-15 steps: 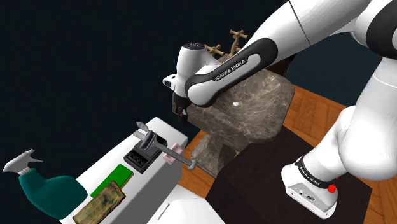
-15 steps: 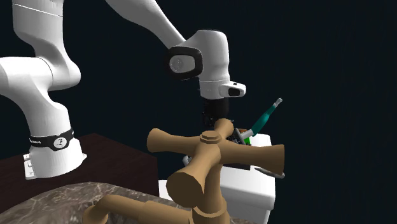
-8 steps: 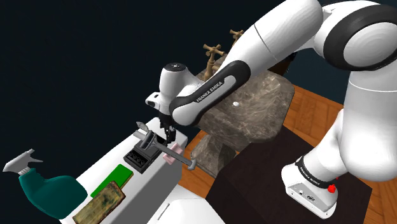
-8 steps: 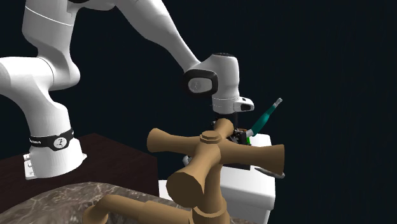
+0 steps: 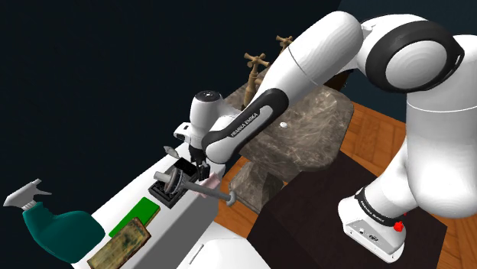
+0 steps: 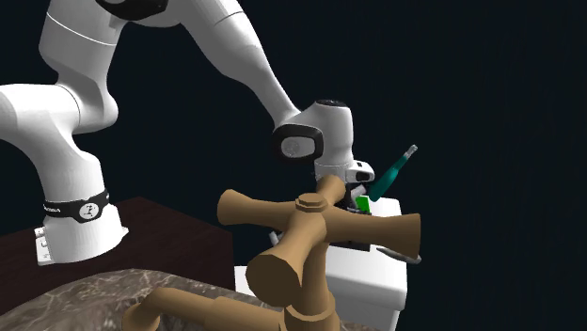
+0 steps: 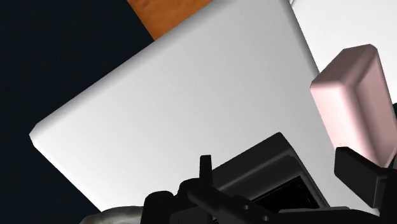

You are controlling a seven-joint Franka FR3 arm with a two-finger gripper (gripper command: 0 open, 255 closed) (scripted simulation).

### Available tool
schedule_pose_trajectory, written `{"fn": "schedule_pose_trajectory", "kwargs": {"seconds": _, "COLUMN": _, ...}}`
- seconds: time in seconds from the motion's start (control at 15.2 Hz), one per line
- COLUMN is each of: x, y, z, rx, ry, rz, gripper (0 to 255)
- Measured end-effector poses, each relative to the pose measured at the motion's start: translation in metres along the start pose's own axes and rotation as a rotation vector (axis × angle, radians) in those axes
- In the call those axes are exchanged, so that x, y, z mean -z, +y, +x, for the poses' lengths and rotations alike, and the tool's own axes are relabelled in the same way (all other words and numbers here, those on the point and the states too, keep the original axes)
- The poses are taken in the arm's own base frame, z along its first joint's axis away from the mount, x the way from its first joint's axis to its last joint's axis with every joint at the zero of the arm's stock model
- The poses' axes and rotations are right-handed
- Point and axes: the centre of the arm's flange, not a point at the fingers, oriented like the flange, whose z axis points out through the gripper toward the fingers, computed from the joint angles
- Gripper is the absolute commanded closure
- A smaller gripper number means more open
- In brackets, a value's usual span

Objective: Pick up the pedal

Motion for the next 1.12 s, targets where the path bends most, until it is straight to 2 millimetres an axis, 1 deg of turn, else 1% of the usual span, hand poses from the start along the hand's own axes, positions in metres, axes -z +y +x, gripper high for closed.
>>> {"fn": "schedule_pose_trajectory", "kwargs": {"seconds": 0.07, "x": -0.004, "y": 0.0, "z": 0.0, "rx": 0.0, "ry": 0.0, "rz": 0.0, "gripper": 0}}
{"fn": "schedule_pose_trajectory", "kwargs": {"seconds": 0.13, "x": -0.006, "y": 0.001, "z": 0.001, "rx": 0.0, "ry": 0.0, "rz": 0.0, "gripper": 255}}
{"fn": "schedule_pose_trajectory", "kwargs": {"seconds": 0.79, "x": -0.007, "y": 0.001, "z": 0.002, "rx": 0.001, "ry": 0.002, "rz": -0.003, "gripper": 255}}
{"fn": "schedule_pose_trajectory", "kwargs": {"seconds": 0.86, "x": -0.005, "y": 0.001, "z": 0.002, "rx": 0.001, "ry": 0.001, "rz": -0.002, "gripper": 255}}
{"fn": "schedule_pose_trajectory", "kwargs": {"seconds": 1.12, "x": 0.014, "y": 0.0, "z": 0.004, "rx": 0.0, "ry": 0.0, "rz": 0.0, "gripper": 255}}
